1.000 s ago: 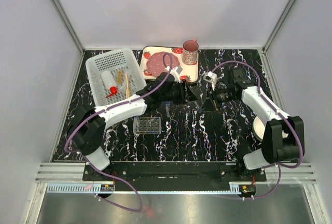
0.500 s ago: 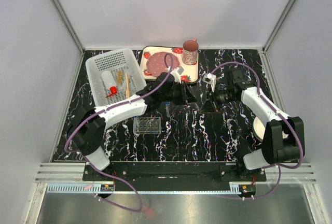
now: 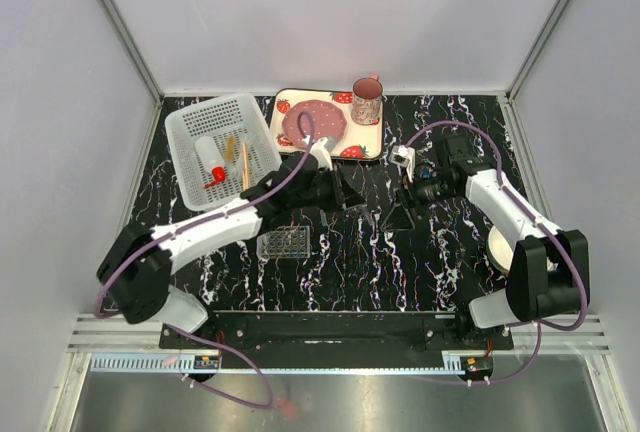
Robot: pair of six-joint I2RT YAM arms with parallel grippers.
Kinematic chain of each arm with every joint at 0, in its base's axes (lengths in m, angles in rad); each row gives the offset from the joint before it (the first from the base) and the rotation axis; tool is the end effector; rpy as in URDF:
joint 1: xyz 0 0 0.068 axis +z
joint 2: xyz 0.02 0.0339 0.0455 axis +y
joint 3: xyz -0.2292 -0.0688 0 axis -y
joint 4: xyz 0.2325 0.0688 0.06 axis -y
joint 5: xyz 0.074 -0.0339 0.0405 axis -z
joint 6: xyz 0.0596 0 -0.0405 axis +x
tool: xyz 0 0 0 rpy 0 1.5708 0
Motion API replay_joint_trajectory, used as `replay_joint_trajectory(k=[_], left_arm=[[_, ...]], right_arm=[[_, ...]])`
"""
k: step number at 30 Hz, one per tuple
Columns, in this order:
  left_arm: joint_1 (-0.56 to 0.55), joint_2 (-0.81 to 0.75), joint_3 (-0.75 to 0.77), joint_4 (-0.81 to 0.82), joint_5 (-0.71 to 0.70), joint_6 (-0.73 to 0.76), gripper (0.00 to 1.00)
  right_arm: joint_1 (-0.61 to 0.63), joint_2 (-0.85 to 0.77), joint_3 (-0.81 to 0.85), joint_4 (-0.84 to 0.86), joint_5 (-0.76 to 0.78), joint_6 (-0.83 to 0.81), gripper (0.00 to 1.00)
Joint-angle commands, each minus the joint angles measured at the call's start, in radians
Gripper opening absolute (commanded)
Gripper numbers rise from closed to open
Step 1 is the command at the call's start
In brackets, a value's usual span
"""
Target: Organize the chemistry lab equipment
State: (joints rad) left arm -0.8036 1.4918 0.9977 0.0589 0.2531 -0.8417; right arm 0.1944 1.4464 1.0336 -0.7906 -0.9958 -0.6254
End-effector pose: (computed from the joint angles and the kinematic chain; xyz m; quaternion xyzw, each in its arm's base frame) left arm 0.2353 -0.2655 0.2290 0.0519 0.8375 -0.4634 0.2849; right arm 0.2521 0.1006 0.2033 -0.4243 0.7575 0.4244 0.2572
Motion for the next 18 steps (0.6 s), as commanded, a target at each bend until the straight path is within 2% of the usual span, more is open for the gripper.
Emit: replay_joint_trajectory(k=[1, 5, 6, 12, 18], left_arm=[[-0.003, -0.146, -0.079, -0.028, -0.145, 0.078, 0.03], [-0.003, -0.313, -0.165, -0.132, -0.253, 0.130, 0.03], [-0.003, -0.341, -0.183, -0.155, -0.323, 0.145, 0.03], [-0.002, -0.540, -0.313, -0.370, -0.541, 0.179, 0.04], [0.012, -0.646, -0.386, -0.505, -0.692, 0.179, 0.04]], right_arm=[[-0.018, -0.049, 0.029, -0.064, -0.024, -0.092, 0.89], [-0.044, -0.052, 0.031, -0.075, -0.015, -0.117, 0.91], [-0.052, -0.053, 0.029, -0.076, -0.010, -0.119, 0.92], [-0.056, -0.047, 0.026, -0.068, 0.008, -0.123, 0.95], [-0.058, -0.037, 0.025, -0.061, 0.022, -0.119, 0.95]])
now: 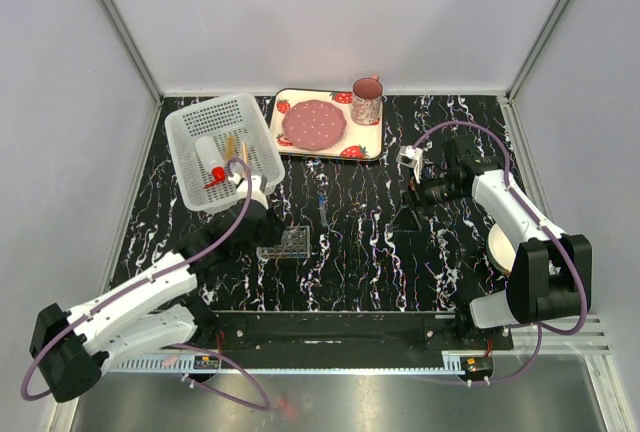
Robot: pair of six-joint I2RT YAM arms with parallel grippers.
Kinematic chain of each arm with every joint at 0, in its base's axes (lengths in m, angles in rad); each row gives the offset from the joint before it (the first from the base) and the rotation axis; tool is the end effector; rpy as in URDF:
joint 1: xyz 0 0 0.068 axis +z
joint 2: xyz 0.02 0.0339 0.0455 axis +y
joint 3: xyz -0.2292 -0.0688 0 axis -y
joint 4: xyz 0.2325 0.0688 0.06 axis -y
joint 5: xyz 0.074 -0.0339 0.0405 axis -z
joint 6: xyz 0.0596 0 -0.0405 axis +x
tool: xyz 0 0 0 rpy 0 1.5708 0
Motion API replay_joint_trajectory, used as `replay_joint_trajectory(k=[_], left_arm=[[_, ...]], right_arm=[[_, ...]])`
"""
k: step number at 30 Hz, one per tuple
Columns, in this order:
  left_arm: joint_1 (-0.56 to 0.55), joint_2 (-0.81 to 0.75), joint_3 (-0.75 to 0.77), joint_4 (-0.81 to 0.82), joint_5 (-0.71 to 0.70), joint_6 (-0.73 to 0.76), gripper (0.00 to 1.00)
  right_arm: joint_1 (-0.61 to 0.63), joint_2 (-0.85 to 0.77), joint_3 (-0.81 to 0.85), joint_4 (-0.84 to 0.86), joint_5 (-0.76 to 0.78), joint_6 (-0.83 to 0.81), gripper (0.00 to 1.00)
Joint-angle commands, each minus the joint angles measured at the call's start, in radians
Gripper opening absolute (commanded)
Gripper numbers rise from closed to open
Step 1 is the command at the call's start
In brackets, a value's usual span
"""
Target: Organize the chemistry lab equipment
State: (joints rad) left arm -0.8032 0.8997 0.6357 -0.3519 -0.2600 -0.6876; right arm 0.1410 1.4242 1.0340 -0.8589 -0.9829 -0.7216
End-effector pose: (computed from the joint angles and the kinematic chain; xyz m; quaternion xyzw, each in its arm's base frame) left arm 0.1673 -0.1513 0.2142 -0.0086 0.8826 -0.2244 0.4129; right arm 0.2487 0.0854 0.2057 -0.4325 0.7590 0.4059 0.2686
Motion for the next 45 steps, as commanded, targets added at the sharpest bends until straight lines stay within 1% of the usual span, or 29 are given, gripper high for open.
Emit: replay_joint_trajectory(k=[1, 6, 15, 45], left_arm=[[0.016, -0.068, -0.028, -0.105, -0.191, 0.025, 0.04], [0.073, -0.073, -0.030, -0.107, -0.226, 0.054, 0.04], [0.110, -0.041, -0.047, -0.065, -0.223, 0.065, 0.05], [0.110, -0.012, -0.108, -0.006, -0.202, 0.060, 0.05]], right_arm=[[-0.006, -0.013, 0.024, 0.009, 0.007, -0.021, 0.95], [-0.006, -0.010, 0.023, 0.009, 0.015, -0.022, 0.95], [-0.009, -0.007, 0.018, 0.011, 0.020, -0.025, 0.96], [-0.011, -0.004, 0.018, 0.011, 0.016, -0.027, 0.97]])
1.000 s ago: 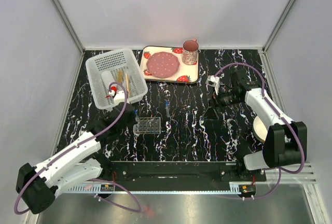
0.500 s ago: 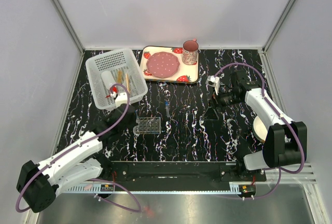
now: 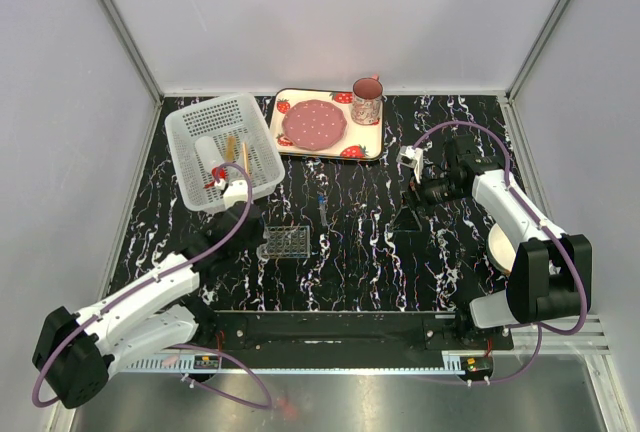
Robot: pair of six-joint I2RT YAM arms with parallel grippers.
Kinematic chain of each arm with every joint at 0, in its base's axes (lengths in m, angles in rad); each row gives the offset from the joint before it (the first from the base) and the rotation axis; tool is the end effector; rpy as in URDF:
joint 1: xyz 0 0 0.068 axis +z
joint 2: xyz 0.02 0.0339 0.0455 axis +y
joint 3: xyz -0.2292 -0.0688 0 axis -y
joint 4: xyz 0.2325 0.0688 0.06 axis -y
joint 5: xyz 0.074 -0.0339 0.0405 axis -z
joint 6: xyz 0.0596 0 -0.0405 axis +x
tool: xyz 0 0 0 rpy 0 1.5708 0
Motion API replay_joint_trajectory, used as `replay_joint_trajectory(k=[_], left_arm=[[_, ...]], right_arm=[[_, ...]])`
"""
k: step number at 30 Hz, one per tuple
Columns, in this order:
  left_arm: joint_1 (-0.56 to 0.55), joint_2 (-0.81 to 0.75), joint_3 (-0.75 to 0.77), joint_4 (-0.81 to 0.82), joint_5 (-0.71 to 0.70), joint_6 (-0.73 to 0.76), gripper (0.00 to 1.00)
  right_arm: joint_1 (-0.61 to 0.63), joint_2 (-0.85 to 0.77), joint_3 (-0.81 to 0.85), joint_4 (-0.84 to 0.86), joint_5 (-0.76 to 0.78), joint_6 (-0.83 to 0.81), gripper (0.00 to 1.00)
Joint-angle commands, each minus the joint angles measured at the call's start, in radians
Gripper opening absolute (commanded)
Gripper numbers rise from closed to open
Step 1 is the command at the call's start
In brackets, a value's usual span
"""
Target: Organize the chemistry lab equipment
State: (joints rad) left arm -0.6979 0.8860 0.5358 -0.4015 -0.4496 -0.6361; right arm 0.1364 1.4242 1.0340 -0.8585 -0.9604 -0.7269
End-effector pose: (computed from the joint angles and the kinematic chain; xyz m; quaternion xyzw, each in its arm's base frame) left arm 0.1755 -0.1133 0.1804 -0.0611 0.8965 -0.0795 0.4315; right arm 0.2496 0.0835 0.2047 -0.4335 0.7641 0.3949 0.2687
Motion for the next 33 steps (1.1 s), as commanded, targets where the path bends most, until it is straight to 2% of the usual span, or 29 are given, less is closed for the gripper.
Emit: replay_joint_trajectory(k=[1, 21, 33], left_arm=[[0.006, 0.004, -0.010, 0.043, -0.015, 0.009, 0.05], [0.003, 0.024, -0.054, 0.096, -0.015, -0.005, 0.06], [-0.048, 0.070, -0.063, 0.101, -0.084, -0.027, 0.09]], right_arm=[[-0.008, -0.004, 0.018, 0.010, -0.006, -0.022, 0.97], [-0.008, 0.001, 0.018, 0.009, -0.011, -0.023, 0.97], [-0.008, 0.008, 0.020, 0.006, -0.011, -0.028, 0.97]])
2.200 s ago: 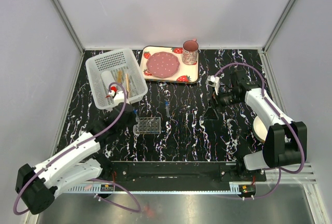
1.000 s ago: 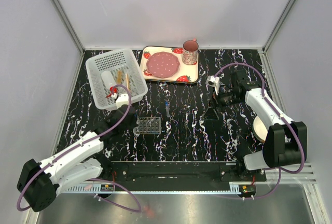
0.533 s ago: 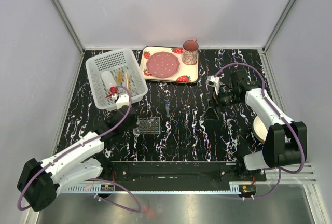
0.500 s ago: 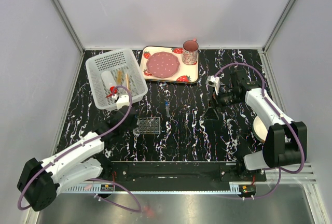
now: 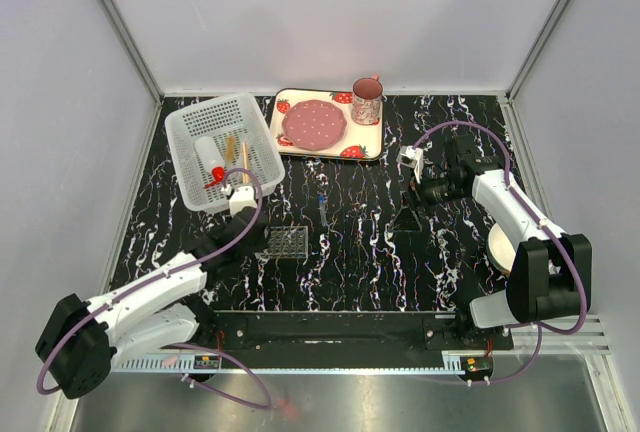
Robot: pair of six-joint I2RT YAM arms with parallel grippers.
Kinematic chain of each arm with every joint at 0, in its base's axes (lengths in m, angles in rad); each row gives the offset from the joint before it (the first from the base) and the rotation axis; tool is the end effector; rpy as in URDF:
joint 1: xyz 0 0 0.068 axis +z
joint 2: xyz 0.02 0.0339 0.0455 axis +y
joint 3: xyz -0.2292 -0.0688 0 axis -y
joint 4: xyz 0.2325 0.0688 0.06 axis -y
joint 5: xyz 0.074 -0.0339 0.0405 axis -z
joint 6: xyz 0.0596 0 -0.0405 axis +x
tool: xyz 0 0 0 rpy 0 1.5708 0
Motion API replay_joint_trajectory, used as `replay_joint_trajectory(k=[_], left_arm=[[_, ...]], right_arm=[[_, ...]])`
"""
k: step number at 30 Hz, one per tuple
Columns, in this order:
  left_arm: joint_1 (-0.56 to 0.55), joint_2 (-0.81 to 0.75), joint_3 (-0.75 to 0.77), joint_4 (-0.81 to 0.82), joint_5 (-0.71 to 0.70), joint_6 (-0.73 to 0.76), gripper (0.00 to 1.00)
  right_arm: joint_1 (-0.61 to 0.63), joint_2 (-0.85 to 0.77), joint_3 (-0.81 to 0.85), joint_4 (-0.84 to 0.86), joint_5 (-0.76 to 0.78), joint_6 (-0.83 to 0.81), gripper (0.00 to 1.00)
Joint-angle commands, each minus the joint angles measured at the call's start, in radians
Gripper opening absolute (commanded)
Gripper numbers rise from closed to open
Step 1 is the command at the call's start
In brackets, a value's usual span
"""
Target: Organize the chemistry lab equipment
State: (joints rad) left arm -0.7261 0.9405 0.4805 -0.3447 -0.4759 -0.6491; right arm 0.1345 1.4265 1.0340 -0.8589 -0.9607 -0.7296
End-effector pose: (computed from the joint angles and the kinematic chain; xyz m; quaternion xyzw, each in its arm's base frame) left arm 0.1736 -0.1176 0.1577 -0.0533 0.9041 -0.0616 0.4194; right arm 0.2499 0.0831 0.2041 -0.4334 0.7643 0.3948 0.2686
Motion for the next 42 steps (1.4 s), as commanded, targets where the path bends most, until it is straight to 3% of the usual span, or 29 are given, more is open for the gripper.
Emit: replay_joint_trajectory(k=[1, 16, 42], left_arm=[[-0.027, 0.018, -0.008, 0.046, -0.067, -0.015, 0.10], [-0.079, 0.050, -0.010, 0.029, -0.164, -0.034, 0.13], [-0.118, 0.050, -0.028, 0.041, -0.214, -0.046, 0.13]], right_arm=[[-0.006, 0.008, 0.021, 0.004, -0.010, -0.025, 0.97], [-0.006, 0.015, 0.021, 0.004, -0.006, -0.030, 0.97], [-0.004, 0.022, 0.020, -0.002, -0.003, -0.036, 0.97]])
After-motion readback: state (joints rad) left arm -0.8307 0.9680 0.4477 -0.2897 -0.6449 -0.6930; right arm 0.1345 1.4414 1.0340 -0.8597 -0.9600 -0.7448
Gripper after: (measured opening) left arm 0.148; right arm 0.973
